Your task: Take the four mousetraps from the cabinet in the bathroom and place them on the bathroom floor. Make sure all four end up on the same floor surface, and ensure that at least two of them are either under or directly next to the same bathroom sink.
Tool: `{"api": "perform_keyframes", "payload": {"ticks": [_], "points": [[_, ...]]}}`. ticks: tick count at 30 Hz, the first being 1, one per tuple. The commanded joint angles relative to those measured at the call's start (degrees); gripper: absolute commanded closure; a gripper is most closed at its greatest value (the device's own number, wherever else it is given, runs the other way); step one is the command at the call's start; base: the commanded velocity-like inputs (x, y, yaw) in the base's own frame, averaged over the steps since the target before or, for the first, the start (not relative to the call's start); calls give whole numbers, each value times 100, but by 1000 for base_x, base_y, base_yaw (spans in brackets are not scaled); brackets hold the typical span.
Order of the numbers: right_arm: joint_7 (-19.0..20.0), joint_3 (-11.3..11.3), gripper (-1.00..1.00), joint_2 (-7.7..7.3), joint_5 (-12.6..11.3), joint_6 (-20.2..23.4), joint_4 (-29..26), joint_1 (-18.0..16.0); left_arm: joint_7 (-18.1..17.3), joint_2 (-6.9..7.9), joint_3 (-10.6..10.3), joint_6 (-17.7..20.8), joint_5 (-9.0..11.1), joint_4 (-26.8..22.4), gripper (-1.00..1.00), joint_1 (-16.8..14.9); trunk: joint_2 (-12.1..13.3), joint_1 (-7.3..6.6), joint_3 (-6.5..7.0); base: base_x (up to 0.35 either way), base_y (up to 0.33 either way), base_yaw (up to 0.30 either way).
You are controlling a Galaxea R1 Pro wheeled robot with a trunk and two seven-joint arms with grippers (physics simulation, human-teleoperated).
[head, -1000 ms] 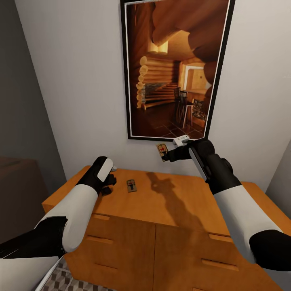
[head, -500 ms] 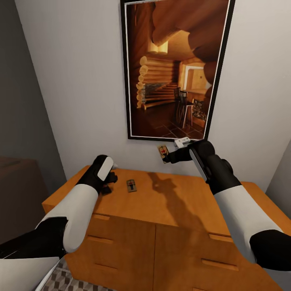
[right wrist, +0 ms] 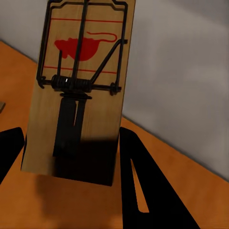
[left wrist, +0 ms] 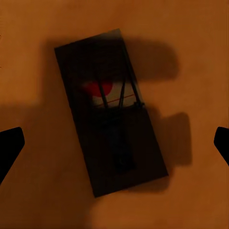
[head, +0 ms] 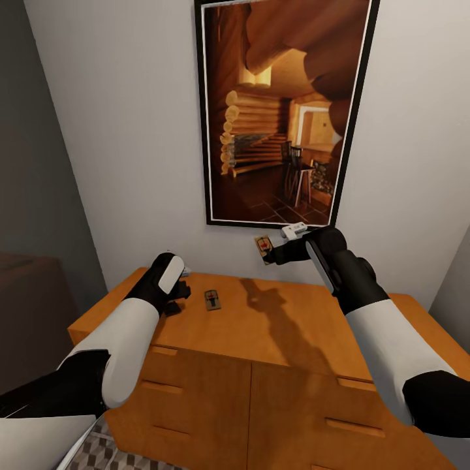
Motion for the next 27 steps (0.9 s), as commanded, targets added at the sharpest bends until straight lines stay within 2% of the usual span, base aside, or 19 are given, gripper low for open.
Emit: {"api": "perform_keyframes", "payload": {"ticks": [1, 8, 16, 27], "points": [[22, 4, 100, -5, 21, 19, 6, -6, 61, -5, 23, -6, 60, -8, -100, -4, -4, 0, -7, 0, 0, 0], [-29, -208, 100, -5, 39, 19, 48, -6, 139, -5, 14, -66, 19, 0, -100, -4, -4, 0, -7, 0, 0, 0], [-38, -465, 100, -4, 46, 19, 51, -6, 249, -5, 12, -311, -1, 6, -100, -4, -4, 0, -7, 0, 0, 0], [-44, -481, 100, -7, 46, 19, 58, -6, 280, -5, 12, -356, 18, 30, -100, -4, -4, 0, -7, 0, 0, 0]]}}
